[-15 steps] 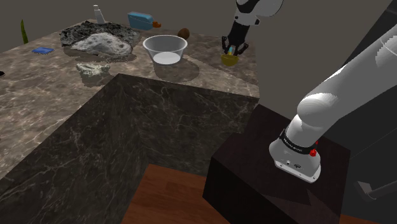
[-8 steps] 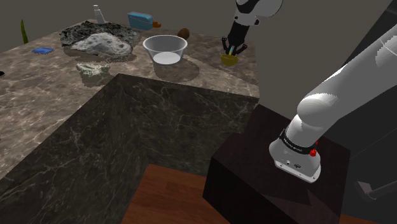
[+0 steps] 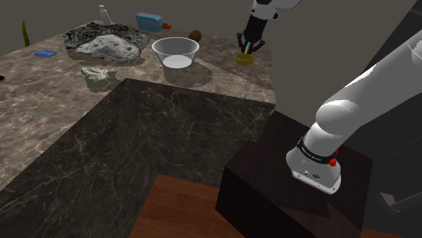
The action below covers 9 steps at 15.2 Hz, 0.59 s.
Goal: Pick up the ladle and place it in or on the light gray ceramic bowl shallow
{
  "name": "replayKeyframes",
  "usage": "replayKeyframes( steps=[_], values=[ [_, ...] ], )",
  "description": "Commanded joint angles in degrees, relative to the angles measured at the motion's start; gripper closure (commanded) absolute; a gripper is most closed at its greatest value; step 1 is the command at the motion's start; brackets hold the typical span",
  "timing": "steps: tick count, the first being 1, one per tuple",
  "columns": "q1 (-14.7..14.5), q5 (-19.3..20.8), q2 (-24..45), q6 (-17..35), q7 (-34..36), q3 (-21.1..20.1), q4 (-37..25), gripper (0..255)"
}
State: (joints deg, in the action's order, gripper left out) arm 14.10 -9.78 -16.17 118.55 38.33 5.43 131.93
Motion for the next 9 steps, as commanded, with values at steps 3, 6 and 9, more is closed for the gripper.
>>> replayKeyframes(
  steps=[3, 6, 9],
  values=[
    [0.05, 0.35, -0.7, -3.43, 0.69, -0.06, -2.76, 255],
    [0.09, 0.56, -1.15, -5.74, 1.12, -0.08, -4.65, 255],
    [0.12, 0.73, -1.49, -8.03, 1.52, -0.09, -6.65, 255]
  ],
)
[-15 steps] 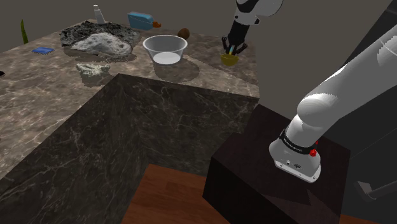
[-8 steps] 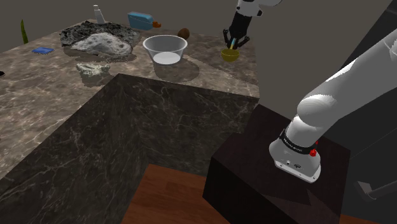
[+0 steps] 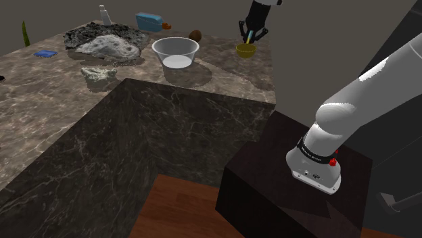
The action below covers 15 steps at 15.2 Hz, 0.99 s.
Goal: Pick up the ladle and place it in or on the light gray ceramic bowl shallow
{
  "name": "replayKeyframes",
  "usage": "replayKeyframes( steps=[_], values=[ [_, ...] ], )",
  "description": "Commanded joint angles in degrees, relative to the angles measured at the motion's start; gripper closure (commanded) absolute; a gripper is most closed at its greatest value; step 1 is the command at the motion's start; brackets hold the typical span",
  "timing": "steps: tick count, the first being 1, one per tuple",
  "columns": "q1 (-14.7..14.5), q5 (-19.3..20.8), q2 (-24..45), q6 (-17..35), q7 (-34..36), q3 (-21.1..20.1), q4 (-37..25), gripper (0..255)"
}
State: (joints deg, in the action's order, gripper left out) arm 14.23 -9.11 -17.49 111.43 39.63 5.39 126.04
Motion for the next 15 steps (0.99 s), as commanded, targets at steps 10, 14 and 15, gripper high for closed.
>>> replayKeyframes(
  steps=[10, 14, 15],
  values=[
    [0.01, 0.45, -0.46, -8.51, 1.43, -0.03, -8.14, 255],
    [0.0, 0.52, -0.3, -10.82, 1.78, -0.01, -10.63, 255],
    [-0.52, 0.26, 0.55, -10.57, 3.0, -0.83, -11.43, 255]
  ],
)
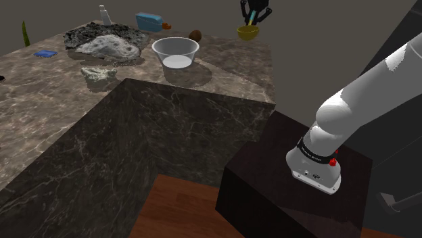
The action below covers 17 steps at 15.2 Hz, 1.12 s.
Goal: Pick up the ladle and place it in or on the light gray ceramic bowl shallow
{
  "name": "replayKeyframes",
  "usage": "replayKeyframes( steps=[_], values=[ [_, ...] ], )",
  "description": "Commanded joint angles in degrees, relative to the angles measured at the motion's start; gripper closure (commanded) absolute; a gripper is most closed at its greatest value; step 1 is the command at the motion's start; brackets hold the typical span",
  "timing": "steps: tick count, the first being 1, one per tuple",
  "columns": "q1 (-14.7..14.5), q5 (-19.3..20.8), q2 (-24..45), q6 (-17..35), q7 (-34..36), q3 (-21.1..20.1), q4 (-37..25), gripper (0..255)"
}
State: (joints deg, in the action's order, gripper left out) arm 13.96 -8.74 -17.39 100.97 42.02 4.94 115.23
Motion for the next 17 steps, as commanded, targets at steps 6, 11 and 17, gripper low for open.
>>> replayKeyframes(
  steps=[6, 11, 17],
  values=[
    [-3.22, -1.01, 6.54, 1.05, 7.88, -5.09, -6.77, 255],
    [-5.7, -0.74, 12.96, 1.32, 13.91, -8.54, -13.89, 255],
    [-9.03, 0.93, 22.38, 0.3, 21.1, -11.99, -25.36, 255]
  ],
)
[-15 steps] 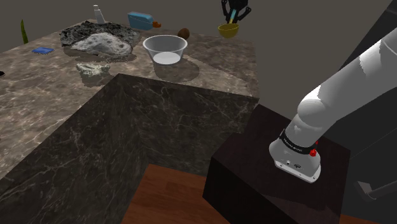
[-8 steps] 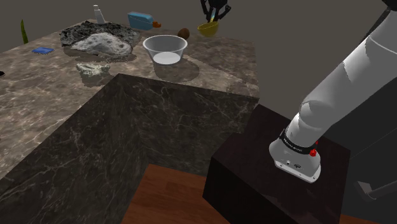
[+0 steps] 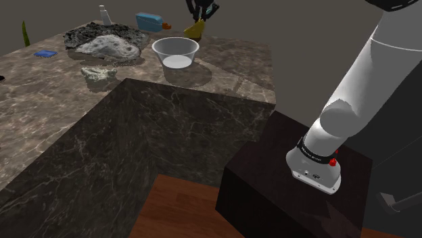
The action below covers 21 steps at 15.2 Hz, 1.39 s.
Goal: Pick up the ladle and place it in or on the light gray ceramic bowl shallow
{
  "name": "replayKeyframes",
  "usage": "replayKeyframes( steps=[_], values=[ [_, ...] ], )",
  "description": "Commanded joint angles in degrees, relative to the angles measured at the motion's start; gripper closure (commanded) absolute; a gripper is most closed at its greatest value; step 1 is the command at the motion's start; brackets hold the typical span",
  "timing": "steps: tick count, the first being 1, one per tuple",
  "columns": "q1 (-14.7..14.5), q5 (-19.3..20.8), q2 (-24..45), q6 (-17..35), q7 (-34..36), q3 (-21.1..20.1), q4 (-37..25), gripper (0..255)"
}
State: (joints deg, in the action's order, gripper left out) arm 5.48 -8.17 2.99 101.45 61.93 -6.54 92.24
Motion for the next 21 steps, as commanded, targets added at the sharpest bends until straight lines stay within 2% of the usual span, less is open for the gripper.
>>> replayKeyframes(
  steps=[1, 7, 21],
  values=[
    [-1.17, 0.77, 3.79, -0.55, 2.38, -0.99, -4.67, 255],
    [-5.75, 3.97, 16.51, -4.75, 9.24, -3.16, -22.27, 255],
    [-5.38, 3.33, 14.45, 6.96, 7.85, -3.02, -8.44, 255]
  ],
)
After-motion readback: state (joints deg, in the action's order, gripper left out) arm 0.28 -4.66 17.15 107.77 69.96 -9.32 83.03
